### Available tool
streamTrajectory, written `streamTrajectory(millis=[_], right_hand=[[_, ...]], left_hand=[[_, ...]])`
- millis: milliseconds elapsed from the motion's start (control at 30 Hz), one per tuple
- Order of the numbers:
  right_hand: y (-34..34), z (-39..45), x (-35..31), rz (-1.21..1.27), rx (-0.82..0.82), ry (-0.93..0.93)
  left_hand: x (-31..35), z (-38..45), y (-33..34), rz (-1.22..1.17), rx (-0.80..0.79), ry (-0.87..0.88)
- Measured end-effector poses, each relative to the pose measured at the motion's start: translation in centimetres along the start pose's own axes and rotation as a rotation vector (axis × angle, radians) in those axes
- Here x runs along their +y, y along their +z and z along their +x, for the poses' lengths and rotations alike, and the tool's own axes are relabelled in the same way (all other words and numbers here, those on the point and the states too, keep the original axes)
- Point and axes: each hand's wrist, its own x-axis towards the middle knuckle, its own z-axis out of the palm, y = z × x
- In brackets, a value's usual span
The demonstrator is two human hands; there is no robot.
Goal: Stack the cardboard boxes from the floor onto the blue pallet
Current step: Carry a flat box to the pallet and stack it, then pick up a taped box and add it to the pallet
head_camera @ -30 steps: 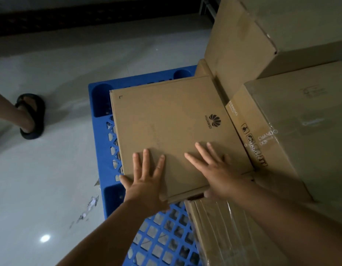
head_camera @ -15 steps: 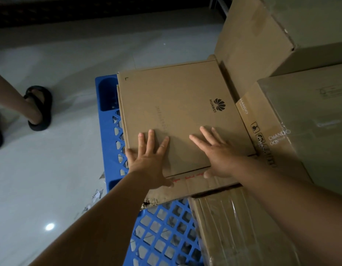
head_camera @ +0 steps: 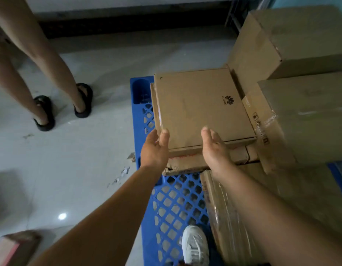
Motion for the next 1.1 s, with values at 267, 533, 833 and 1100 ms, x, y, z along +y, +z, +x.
streamTrajectory(millis=[267,533,833,1100], right_hand=[[3.5,-14.2,-2.0,0.159,-0.025,-0.025],[5.6,-28.3,-4.4,0.21,-0.115,-0.01],[8.0,-38.2,-7.7,0.168,-0.249,-0.091],[9.7,-43.1,-8.5,0.1,-0.413,-0.209]], left_hand=[[-0.8,-12.8,-8.5,-0.193,0.145,-0.005],[-0.8,-24.7,-17.9,-0.395,0.3,-0.014],[-1.0,-33.5,-24.6,-0.561,0.442,0.006],[-1.6,-39.6,-27.8,-0.677,0.607,0.022]])
